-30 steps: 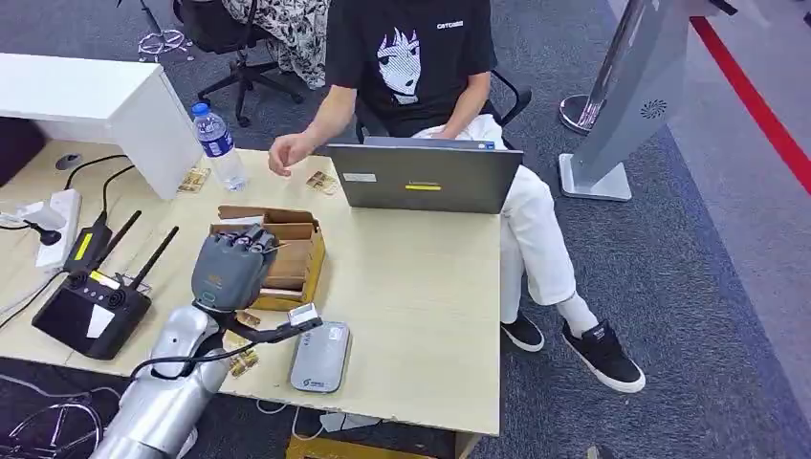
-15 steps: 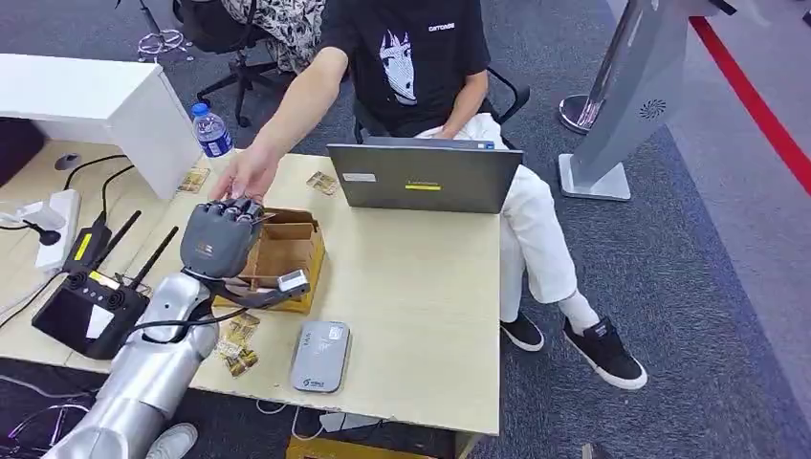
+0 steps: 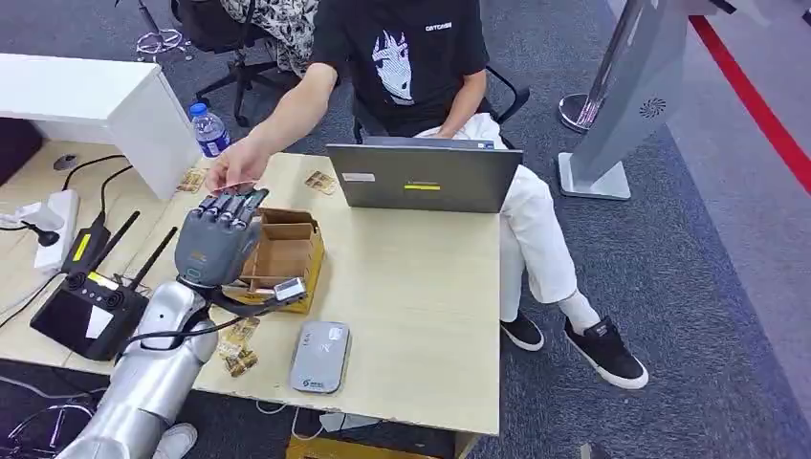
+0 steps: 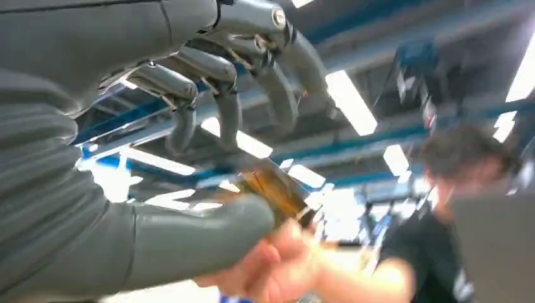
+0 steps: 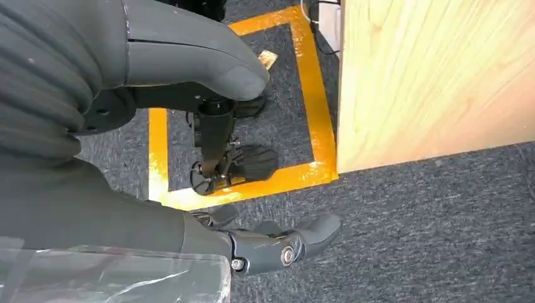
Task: Pass the card to the sensor for recognition and then transmit it.
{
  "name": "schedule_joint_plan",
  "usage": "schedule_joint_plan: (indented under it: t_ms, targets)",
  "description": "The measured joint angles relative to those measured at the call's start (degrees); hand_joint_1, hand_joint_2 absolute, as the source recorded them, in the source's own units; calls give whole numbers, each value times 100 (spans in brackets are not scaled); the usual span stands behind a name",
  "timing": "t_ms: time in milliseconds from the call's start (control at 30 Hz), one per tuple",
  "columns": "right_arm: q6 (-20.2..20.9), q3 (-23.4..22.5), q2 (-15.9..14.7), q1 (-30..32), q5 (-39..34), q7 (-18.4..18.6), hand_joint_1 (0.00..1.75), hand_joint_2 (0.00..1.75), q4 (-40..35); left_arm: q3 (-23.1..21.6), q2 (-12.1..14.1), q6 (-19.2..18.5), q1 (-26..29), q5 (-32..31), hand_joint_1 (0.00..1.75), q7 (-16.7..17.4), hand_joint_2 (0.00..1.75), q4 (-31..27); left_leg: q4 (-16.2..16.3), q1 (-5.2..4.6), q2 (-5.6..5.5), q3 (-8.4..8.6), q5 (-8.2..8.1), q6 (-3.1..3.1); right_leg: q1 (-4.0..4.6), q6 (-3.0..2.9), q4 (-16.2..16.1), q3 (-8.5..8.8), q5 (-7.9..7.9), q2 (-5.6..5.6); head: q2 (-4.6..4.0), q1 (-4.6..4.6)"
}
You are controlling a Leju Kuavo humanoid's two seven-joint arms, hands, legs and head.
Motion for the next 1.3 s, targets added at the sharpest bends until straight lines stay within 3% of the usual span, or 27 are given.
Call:
schedule_joint_plan:
  t_ms: [133, 167, 333, 467, 567, 633, 700, 733, 800, 833, 900, 1000, 1233, 1267, 1300]
  targets:
    - [-13, -70, 9, 11, -9, -28, 0, 175, 2, 918, -647, 30, 563, 355, 0, -1211, 175, -1207, 1, -2, 9, -8, -3, 3, -1, 2, -1, -6, 1, 6, 0, 0]
    - [-15, -94, 11, 24, -9, -39, 0, 175, 2, 1106, -831, 33, 745, 514, 0, -1300, 175, -1627, 1, -3, 16, -7, -7, 4, -1, 3, -2, -9, 2, 15, 0, -2]
    - [-46, -244, 11, 125, -59, -133, 0, 175, 2, 1756, -1508, 68, 1680, 1695, 0, -1393, 175, -3762, 1, -4, 13, -9, -17, 7, -3, 14, -3, -10, -11, 12, 0, -2]
    - [-48, -324, 11, 157, -122, -166, 0, 175, 0, 2167, -1848, 68, 2116, 2442, 0, -1400, 175, -4644, -1, -2, -3, -15, -15, 8, -3, 17, -2, -5, -17, -3, 0, 0]
    - [-57, -426, 11, 208, -72, -179, 0, 175, -4, 2524, -1976, 66, 2382, 3392, 0, -1402, 175, -4906, -3, -2, -7, -15, -13, 6, -3, 15, -2, -2, -19, -7, 0, 4]
    - [-138, -544, 9, 239, -24, -181, 0, 175, -9, 2745, -1929, -44, 2572, 4480, 0, -1402, 175, -4735, -4, -3, 0, -6, -15, 4, -3, 13, -3, -3, -19, 0, 0, 2]
    - [-256, -679, -20, 310, -28, -112, 0, 175, -7, 3099, -1696, -908, 2615, 6000, 0, -1390, 175, -4150, -4, 2, -4, -3, -11, 4, -2, 11, -2, -4, -19, -2, 0, -2]
    - [-284, -732, -35, 350, -28, -70, 0, 175, -7, 3307, -1597, -1645, 2615, 6465, 0, -1378, 175, -3864, -4, 7, -7, -6, -6, -4, 1, 9, -2, -4, -18, -5, 0, -7]
    - [-306, -822, -66, 411, -28, -31, 0, 175, -7, 3722, -1444, -2896, 2585, 6780, 0, -1389, 175, -3430, -7, 8, -7, -10, -6, -5, 2, 5, 2, -6, -16, -5, 0, -4]
    - [-321, -863, -85, 431, -26, -15, 0, 175, -7, 3897, -1385, -3311, 2552, 6848, 0, -1396, 175, -3178, -7, 7, -1, -9, -6, -6, 2, 3, 3, -7, -14, 0, 0, -4]
    - [-398, -929, -98, 458, -28, 147, 0, 175, -7, 4214, -1287, -3787, 2429, 7058, 0, -1402, 175, -2706, -8, 2, 12, -8, -8, -6, 1, -1, 2, -7, -11, 9, 0, -2]
    - [-603, -1014, -101, 476, 26, 581, 0, 175, -2, 5184, -962, -5423, 2034, 7802, 0, -1398, 175, -1189, -9, 6, 16, -8, -9, -7, 1, -2, 2, -5, -12, 13, 0, 13]
    - [-612, -1014, -101, 476, 28, 598, 0, 175, -2, 5236, -926, -5476, 2026, 7826, 0, -1398, 175, -1119, -9, 7, 17, -7, -9, -8, 1, -3, 2, -6, -11, 15, 0, 13]
    - [-708, -1043, -101, 488, 53, 787, 0, 175, 0, 5740, -742, -5854, 1917, 7934, 0, -1400, 175, -448, -9, 6, 37, 0, -15, -16, 1, -8, 2, -10, -8, 34, 0, 7]
    - [-747, -1058, -101, 499, 78, 849, 0, 175, 2, 5920, -683, -5964, 1876, 7956, 0, -1402, 175, -163, -9, 5, 37, 0, -15, -16, 2, -8, 2, -9, -9, 34, 0, 2]
